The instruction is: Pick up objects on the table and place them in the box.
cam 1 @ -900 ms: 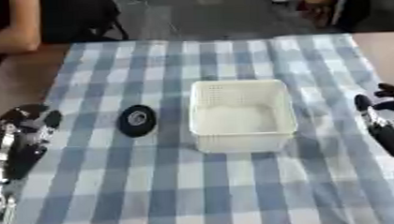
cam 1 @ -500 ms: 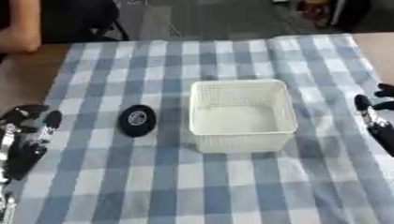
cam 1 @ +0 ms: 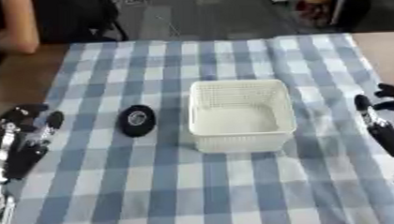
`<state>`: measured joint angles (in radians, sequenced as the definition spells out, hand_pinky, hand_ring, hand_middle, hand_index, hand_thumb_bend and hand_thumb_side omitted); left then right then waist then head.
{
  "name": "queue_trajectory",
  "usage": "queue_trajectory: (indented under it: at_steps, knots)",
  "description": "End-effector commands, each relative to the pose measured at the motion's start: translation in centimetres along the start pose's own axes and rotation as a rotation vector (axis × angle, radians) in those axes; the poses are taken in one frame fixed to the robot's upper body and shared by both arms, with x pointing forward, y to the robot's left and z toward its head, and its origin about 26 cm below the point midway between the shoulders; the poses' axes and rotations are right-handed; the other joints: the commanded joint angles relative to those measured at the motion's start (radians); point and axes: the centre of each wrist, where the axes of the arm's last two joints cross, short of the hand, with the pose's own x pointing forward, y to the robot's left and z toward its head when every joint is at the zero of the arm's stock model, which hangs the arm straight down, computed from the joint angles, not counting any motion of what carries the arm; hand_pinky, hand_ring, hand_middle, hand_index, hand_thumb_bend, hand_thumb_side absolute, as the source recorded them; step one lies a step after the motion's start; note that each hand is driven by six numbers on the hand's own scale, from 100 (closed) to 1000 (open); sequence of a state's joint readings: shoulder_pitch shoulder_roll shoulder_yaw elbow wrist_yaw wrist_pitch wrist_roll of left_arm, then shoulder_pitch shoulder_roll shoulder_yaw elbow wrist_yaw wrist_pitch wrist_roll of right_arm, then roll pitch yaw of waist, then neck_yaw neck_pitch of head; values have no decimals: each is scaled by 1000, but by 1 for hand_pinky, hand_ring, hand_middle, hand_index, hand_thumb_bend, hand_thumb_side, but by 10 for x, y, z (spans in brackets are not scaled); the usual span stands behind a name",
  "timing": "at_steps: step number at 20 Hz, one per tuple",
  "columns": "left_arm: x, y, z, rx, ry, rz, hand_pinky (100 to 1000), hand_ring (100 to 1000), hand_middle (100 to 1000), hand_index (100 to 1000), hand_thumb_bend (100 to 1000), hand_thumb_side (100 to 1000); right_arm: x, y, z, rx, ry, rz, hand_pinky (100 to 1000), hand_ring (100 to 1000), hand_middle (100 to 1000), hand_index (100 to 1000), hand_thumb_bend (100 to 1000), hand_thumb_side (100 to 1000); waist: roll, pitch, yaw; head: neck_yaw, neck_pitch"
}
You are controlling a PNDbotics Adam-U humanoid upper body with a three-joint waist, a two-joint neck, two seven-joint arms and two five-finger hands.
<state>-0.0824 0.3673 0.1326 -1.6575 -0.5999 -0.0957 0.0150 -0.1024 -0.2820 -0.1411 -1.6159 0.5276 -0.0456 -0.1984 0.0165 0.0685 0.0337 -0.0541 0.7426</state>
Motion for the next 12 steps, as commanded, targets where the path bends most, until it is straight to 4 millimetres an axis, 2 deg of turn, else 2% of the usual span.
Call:
queue_trajectory:
  at_steps: [1, 6, 12]
  knots:
    - [9, 22, -10, -31, -85, -134, 705, 777, 780, 820, 1000, 934, 3, -7, -5, -9, -25, 17, 773, 610, 688, 834, 591, 798, 2, -10, -2, 3, -9]
    - [20, 34, -20, -111, -180, -299, 713, 780, 778, 825, 1000, 933, 3, -6, -5, -5, -26, 17, 773, 610, 688, 833, 591, 799, 4, -12, -8, 6, -9]
    - [23, 37, -24, -133, -205, -330, 715, 781, 778, 828, 1000, 935, 3, -6, -5, -4, -26, 18, 773, 610, 688, 834, 591, 799, 5, -12, -12, 6, -8]
